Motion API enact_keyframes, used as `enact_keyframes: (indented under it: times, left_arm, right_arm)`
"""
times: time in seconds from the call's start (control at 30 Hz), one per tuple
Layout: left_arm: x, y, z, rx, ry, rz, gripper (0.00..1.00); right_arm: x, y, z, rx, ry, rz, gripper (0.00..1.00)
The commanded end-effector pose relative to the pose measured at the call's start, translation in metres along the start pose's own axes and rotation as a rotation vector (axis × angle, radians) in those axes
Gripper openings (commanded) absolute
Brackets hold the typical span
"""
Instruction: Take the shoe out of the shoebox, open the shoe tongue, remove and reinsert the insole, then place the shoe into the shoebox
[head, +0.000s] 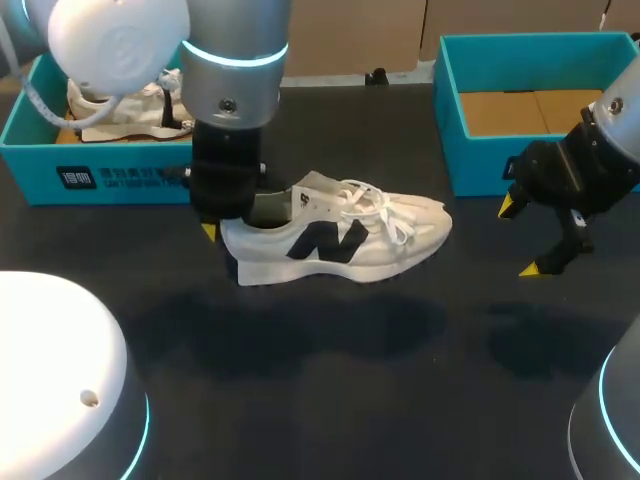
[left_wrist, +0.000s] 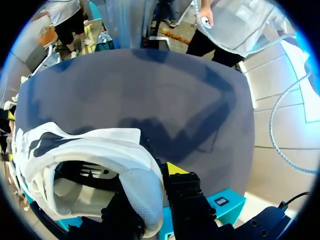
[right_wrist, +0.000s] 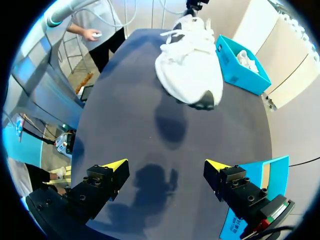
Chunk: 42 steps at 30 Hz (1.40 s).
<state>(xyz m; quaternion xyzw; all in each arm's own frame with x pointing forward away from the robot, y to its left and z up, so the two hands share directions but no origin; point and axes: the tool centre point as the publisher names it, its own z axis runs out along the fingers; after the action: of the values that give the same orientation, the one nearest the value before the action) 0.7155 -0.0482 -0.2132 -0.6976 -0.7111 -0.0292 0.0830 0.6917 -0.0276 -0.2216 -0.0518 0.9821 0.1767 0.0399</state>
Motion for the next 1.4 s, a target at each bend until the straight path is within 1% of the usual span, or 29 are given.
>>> enact_keyframes:
  times: [0.03, 0.1, 0.43, 0.67, 0.73, 0.9, 1.17, 1.4]
  left_arm:
    - [0.006, -0.001, 0.025, -0.024, -0.054, -0.019, 0.00]
    - [0.003, -0.002, 0.036, -0.012, -0.077, -0.021, 0.00]
    - [-0.012, 0.000, 0.093, -0.015, -0.075, -0.026, 0.00]
    - [-0.025, 0.000, 0.125, -0.024, -0.065, 0.030, 0.00]
    - [-0.028, 0.002, 0.133, -0.012, -0.057, 0.039, 0.00]
    - [-0.037, 0.007, 0.148, 0.006, -0.053, 0.045, 0.00]
    - [-0.050, 0.011, 0.164, 0.009, -0.057, 0.053, 0.00]
    - [-0.052, 0.012, 0.176, 0.013, -0.062, 0.054, 0.00]
  right_arm:
    - [-0.001, 0.000, 0.001, 0.002, 0.001, 0.000, 1.00]
    - [-0.001, 0.000, 0.001, 0.002, 0.001, 0.000, 1.00]
    - [-0.001, 0.000, 0.001, 0.002, 0.001, 0.000, 1.00]
    - [-0.001, 0.000, 0.001, 0.002, 0.001, 0.000, 1.00]
    - [-0.001, 0.000, 0.001, 0.002, 0.001, 0.000, 1.00]
    - [-0.001, 0.000, 0.001, 0.002, 0.001, 0.000, 1.00]
    - [-0.001, 0.000, 0.001, 0.002, 0.001, 0.000, 1.00]
    - [-0.001, 0.000, 0.001, 0.002, 0.001, 0.000, 1.00]
